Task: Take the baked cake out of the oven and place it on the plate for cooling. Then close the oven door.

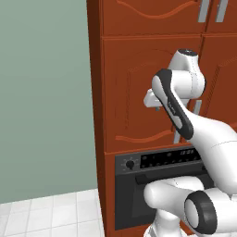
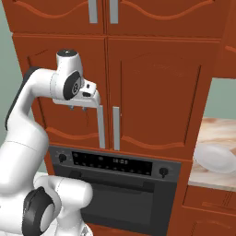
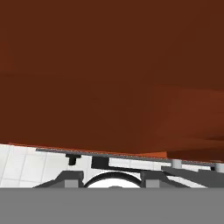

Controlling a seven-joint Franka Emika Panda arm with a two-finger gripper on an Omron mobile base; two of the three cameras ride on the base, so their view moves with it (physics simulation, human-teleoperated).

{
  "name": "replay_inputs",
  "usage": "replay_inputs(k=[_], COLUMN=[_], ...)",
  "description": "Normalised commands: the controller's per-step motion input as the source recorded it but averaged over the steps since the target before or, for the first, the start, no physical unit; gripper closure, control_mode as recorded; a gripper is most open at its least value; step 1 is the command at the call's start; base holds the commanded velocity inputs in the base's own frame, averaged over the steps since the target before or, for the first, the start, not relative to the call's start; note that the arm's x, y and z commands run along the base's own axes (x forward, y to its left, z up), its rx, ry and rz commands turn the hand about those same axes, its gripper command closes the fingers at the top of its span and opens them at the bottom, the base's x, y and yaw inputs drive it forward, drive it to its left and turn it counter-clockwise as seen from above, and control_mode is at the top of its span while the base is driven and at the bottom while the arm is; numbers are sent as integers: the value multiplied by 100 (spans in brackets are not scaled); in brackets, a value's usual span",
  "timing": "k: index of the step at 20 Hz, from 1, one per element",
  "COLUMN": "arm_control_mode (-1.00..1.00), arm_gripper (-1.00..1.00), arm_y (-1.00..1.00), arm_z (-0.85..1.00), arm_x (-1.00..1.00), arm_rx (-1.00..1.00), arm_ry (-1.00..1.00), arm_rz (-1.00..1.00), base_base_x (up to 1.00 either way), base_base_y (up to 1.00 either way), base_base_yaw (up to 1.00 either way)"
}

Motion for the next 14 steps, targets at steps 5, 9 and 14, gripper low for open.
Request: replay_inputs(k=[5,9,14], arm_control_mode=[100,100,100], arm_gripper=[-100,-100,-100], arm_y=[0,0,0], arm_z=[0,0,0], arm_x=[0,0,0], arm_rx=[0,0,0], arm_ry=[0,0,0], arm_rz=[0,0,0], base_base_x=[-3,-33,-54], base_base_y=[0,-7,-15], base_base_yaw=[0,0,-1])
